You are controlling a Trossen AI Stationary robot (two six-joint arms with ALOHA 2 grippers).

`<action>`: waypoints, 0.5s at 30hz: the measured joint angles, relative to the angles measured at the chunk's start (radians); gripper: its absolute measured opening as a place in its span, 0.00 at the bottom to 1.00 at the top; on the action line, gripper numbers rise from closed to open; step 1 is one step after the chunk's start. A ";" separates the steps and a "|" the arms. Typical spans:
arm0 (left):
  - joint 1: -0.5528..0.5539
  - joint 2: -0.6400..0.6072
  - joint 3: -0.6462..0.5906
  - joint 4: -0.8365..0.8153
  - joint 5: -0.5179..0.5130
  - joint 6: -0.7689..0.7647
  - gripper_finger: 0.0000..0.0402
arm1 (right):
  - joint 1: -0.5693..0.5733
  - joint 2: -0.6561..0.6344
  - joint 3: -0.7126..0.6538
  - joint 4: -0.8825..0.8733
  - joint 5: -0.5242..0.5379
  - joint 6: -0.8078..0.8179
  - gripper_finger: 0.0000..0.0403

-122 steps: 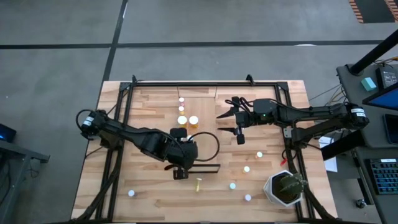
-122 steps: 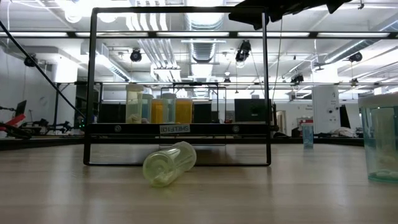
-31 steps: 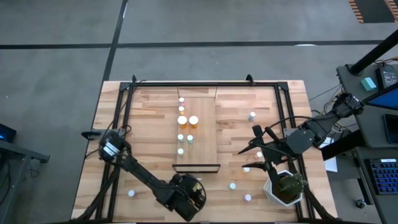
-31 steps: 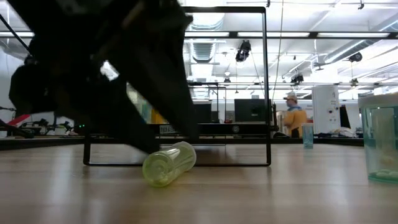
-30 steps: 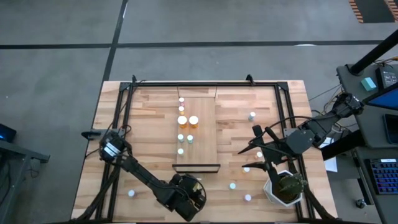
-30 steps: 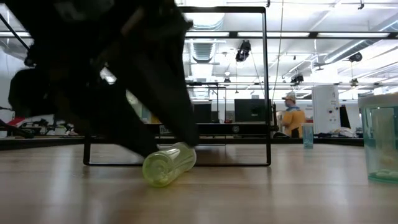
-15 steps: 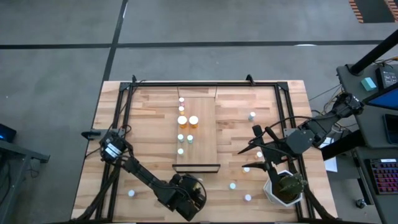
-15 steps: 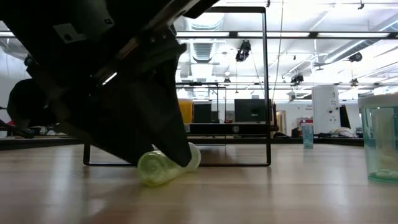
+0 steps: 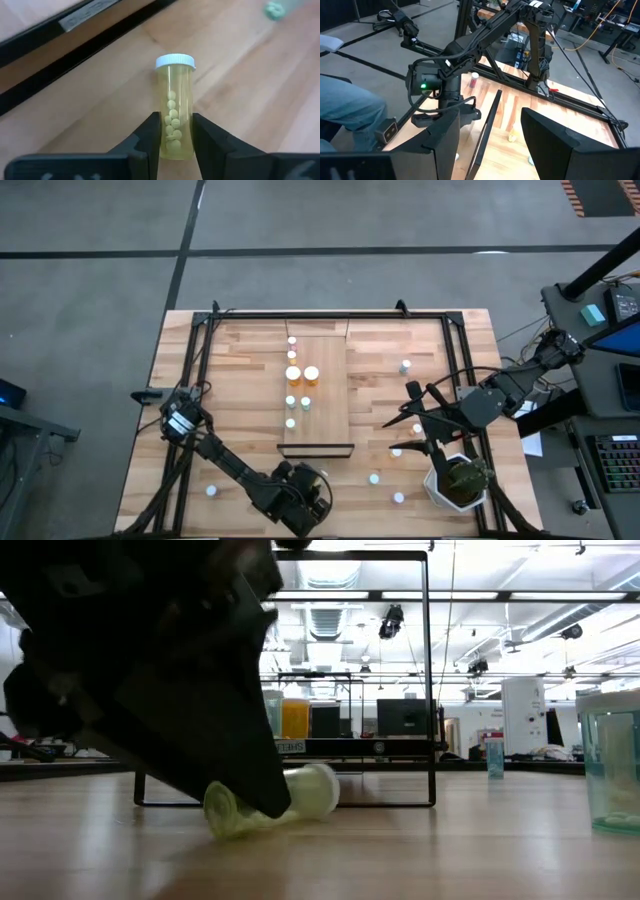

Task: Pick and place medicine bottles onto shelf by color
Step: Put the yellow pill bottle aligned with the other yellow pill bottle on the shelf

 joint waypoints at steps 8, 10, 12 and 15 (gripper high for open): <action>-0.041 -0.056 0.070 0.011 -0.062 0.232 0.19 | 0.000 0.000 -0.002 0.001 0.000 0.014 0.50; -0.050 -0.089 0.090 0.012 -0.088 0.320 0.19 | 0.000 0.006 -0.006 0.005 0.000 0.023 0.50; -0.068 -0.133 0.099 0.041 -0.123 0.466 0.19 | 0.000 0.019 -0.017 0.018 0.000 0.023 0.50; -0.092 -0.212 0.087 0.175 -0.192 0.758 0.19 | 0.000 0.040 -0.049 0.077 -0.001 0.010 0.50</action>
